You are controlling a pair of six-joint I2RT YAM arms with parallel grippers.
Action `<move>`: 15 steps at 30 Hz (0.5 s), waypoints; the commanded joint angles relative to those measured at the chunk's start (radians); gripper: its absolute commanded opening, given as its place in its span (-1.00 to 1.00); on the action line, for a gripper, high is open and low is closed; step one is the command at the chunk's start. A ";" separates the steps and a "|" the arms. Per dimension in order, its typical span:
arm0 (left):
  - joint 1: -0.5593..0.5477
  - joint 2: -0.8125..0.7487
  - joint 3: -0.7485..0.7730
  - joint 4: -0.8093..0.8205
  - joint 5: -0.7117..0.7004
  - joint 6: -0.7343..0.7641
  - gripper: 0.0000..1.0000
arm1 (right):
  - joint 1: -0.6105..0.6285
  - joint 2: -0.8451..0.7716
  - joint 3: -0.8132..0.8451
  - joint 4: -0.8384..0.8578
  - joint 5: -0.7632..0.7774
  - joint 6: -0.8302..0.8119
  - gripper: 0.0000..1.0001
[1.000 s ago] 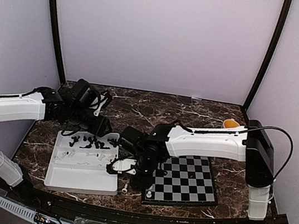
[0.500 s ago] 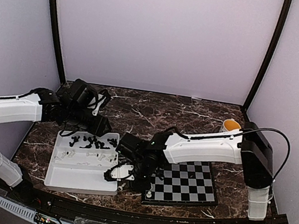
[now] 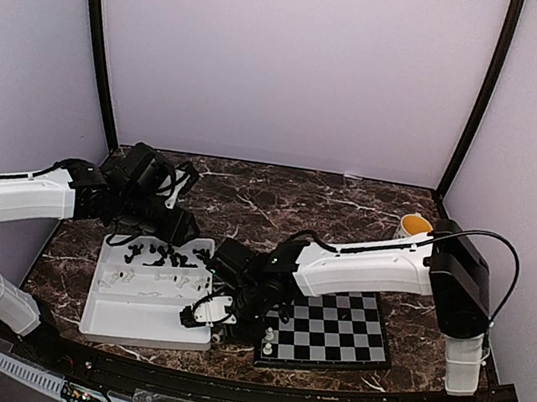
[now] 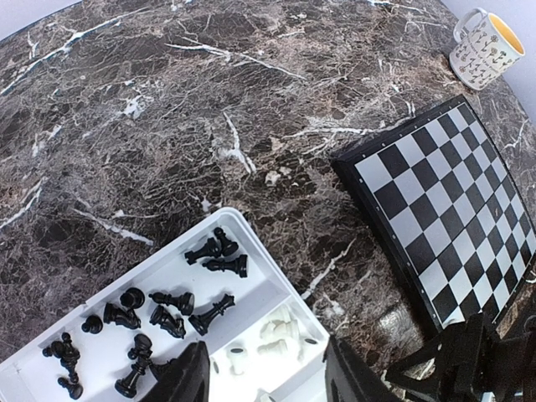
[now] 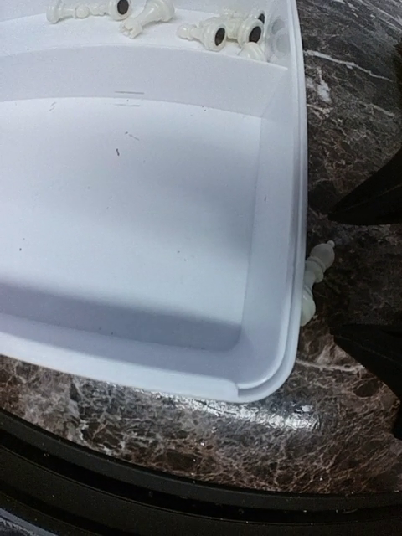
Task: Set up the chess pieces on the board
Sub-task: Pick up the bishop from the center of the board.
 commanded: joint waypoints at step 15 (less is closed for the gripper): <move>0.005 -0.035 -0.019 0.020 0.027 -0.002 -0.01 | 0.016 0.096 0.110 -0.014 -0.097 -0.058 -0.13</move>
